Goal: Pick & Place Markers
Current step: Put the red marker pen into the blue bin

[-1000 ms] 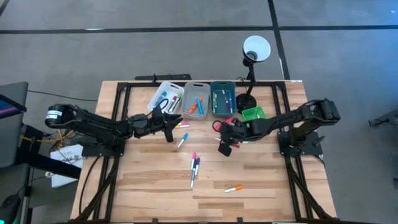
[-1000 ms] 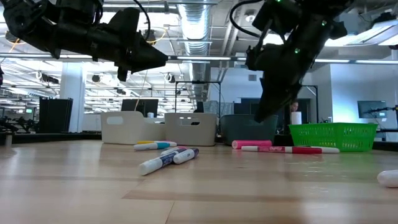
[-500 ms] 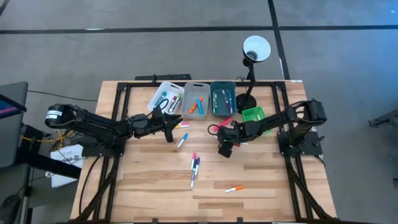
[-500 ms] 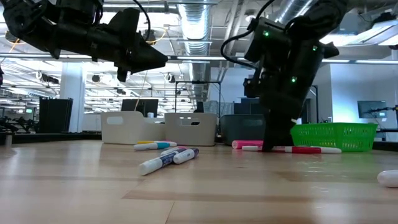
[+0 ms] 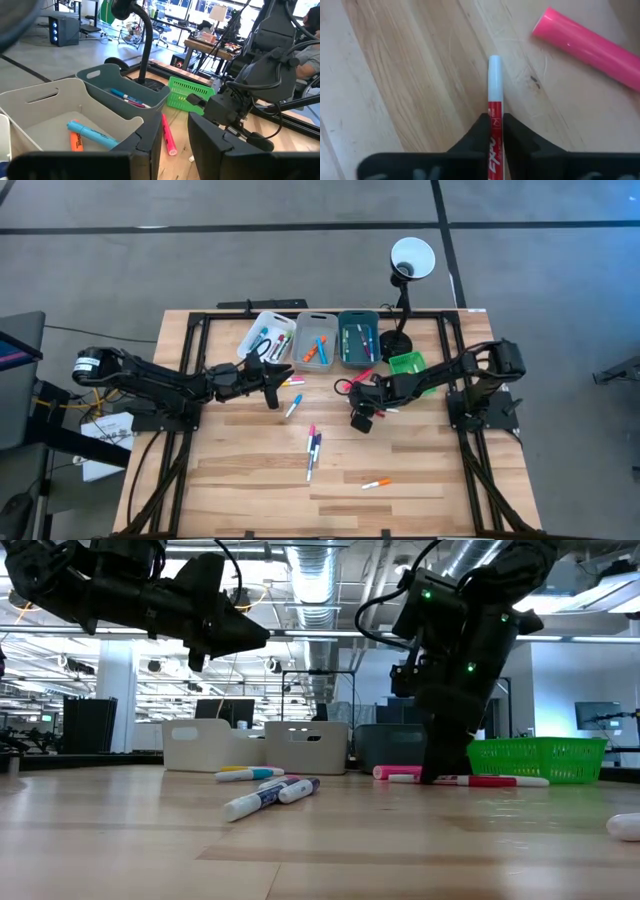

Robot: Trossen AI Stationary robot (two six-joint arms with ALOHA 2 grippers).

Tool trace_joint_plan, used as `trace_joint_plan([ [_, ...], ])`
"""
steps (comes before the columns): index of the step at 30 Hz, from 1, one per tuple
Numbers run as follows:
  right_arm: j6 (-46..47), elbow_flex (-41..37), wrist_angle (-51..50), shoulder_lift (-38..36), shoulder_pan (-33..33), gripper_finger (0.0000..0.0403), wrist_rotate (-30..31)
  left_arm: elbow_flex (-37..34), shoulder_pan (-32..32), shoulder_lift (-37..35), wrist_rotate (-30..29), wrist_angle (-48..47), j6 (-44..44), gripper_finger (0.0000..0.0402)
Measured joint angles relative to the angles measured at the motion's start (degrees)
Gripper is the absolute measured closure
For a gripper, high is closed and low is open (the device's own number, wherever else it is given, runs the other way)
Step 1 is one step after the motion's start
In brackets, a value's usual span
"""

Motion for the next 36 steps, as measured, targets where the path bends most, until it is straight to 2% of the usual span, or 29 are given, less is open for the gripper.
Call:
trace_joint_plan([
  [3,0.02,0.03,0.23,0.01,0.0,0.0387,0.04,0.0,0.0,0.0,0.0,-0.01,0.0,0.0312],
  [9,-0.31,3.62,-3.6,-0.98,-0.44,0.0368,0.69,0.0,0.0,0.0,0.0,-0.02,0.0,0.0312],
  [14,-1.48,7.41,-4.68,-5.24,-2.75,0.039,6.41,0.0,0.0,0.0,0.02,-0.02,-0.17,0.0312],
  [18,-1.04,8.9,-4.43,-9.05,-6.44,0.0389,9.77,0.0,-0.04,0.0,0.0,-0.15,-0.17,0.0312],
  [23,-0.59,9.48,-3.26,-13.18,-12.27,0.037,13.9,0.0,-0.04,0.0,0.0,-0.22,-0.17,0.0312],
  [29,-0.61,9.64,3.63,-13.99,-20.75,0.0389,13.35,0.0,-0.04,0.0,0.02,-0.22,-0.17,0.0312],
  [33,-0.87,9.68,7.74,-9.92,-25.97,0.0385,8.74,0.0,-0.04,0.0,0.0,-0.22,-0.17,0.0312],
  [36,0.45,9.62,8.8,-5.65,-28.59,0.0379,7.72,0.0,-0.04,0.0,0.0,-0.22,-0.17,0.0312],
])
